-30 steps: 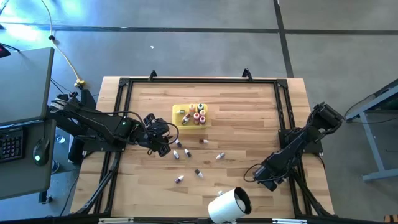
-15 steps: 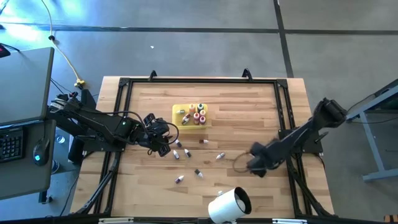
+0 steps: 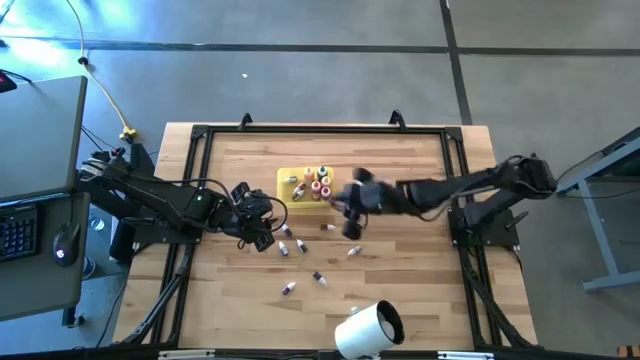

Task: Pick & Place food coloring
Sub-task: Put the right small blue food coloring bottle into the yellow container, then put the small dark blue food coloring bottle into the yellow container

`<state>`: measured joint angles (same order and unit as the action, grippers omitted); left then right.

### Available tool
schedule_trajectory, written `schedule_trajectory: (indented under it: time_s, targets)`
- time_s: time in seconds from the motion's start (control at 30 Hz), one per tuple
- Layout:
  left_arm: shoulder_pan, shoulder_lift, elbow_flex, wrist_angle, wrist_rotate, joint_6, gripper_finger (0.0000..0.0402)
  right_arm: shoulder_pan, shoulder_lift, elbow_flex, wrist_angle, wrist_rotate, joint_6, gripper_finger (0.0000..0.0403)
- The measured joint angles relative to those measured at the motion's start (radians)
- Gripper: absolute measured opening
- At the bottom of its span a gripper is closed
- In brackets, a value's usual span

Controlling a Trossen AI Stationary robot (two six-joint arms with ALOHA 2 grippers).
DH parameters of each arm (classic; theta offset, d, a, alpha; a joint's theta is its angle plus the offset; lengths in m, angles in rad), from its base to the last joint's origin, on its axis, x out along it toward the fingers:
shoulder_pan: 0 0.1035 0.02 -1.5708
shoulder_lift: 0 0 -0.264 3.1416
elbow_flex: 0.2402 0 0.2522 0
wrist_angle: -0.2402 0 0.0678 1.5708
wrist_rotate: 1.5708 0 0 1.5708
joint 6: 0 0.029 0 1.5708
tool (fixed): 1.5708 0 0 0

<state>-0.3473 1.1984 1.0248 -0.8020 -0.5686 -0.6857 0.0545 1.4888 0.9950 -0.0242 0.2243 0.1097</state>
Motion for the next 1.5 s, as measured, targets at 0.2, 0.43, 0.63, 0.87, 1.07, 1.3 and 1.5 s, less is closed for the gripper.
schedule_trajectory:
  time_s: [0.2, 0.43, 0.63, 0.87, 1.07, 1.3, 1.5]
  targets:
    - [0.000, 0.000, 0.000, 0.000, -0.016, 0.026, 0.0182, -0.110, 0.199, 0.123, 0.107, -0.161, -0.092, 0.0077]
    - [0.000, 0.008, 0.000, -0.003, -0.022, 0.027, 0.0182, -0.127, 0.427, 0.365, -0.025, -0.020, -0.141, 0.0078]
    - [0.000, 0.019, -0.001, -0.010, 0.031, 0.027, 0.0182, -0.136, 0.549, 0.497, -0.048, -0.034, -0.181, 0.0091]
    - [0.000, 0.037, -0.001, -0.010, 0.054, 0.026, 0.0182, -0.123, 0.613, 0.544, -0.079, 0.073, -0.261, 0.0142]
    - [0.000, 0.088, 0.001, -0.007, 0.102, 0.034, 0.0182, -0.085, 0.539, 0.544, -0.174, 0.191, -0.275, 0.0160]
    - [0.000, 0.183, -0.099, 0.100, 0.201, 0.054, 0.0182, 0.010, 0.318, 0.545, -0.394, 0.186, -0.272, 0.0161]
    - [0.000, 0.302, -0.139, 0.168, 0.245, 0.124, 0.0182, 0.084, 0.153, 0.546, -0.577, 0.186, -0.161, 0.0161]
